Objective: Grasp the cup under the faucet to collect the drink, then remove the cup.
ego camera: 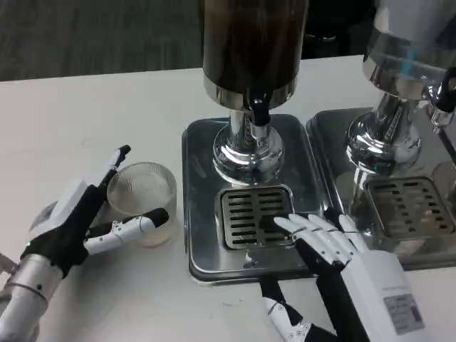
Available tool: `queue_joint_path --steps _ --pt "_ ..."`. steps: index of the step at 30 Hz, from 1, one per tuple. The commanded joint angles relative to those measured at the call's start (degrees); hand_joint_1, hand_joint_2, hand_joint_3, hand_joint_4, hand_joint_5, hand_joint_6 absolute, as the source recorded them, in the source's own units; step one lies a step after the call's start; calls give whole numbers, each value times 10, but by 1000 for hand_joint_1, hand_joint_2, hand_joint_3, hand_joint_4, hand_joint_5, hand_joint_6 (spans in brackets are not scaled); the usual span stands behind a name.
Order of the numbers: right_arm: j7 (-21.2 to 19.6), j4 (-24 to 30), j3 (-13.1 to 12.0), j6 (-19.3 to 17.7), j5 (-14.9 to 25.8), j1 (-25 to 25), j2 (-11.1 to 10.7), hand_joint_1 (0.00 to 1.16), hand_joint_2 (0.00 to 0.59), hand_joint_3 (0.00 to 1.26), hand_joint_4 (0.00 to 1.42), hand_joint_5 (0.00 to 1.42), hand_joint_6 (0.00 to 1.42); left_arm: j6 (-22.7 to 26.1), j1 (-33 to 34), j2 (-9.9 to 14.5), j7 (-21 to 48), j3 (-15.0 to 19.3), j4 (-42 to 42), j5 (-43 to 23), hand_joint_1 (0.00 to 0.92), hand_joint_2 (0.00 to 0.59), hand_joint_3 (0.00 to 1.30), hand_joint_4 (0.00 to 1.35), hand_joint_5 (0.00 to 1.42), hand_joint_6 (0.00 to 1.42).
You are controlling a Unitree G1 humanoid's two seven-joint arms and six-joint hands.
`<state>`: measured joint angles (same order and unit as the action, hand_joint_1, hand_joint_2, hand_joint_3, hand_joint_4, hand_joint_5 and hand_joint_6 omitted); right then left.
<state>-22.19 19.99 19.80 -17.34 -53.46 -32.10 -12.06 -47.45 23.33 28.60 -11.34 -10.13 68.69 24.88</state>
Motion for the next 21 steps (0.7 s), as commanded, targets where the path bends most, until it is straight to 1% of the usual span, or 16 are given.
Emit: queue_joint_path --steps 1,9,12,16,21 --pt "-3 7 -2 2 8 -7 -3 477 480 296 232 198 63 11 6 -12 10 -7 7 -1 170 4 0 19 250 271" --pt "2 8 -2 1 17 -5 -5 477 480 303 234 199 77 14 8 -20 -3 -13 4 7 227 24 0 29 269 270" --pt "3 7 -2 0 19 -4 -5 477 480 304 240 206 87 13 8 -23 -10 -14 3 8 231 27 0 34 274 270" --pt "4 6 -3 0 24 -2 -5 477 480 304 245 209 91 14 9 -25 -16 -16 3 10 298 39 0 68 310 287" --pt "6 7 -3 0 29 -3 -6 477 480 304 247 209 93 17 9 -24 -30 -26 2 15 321 47 0 73 324 301"
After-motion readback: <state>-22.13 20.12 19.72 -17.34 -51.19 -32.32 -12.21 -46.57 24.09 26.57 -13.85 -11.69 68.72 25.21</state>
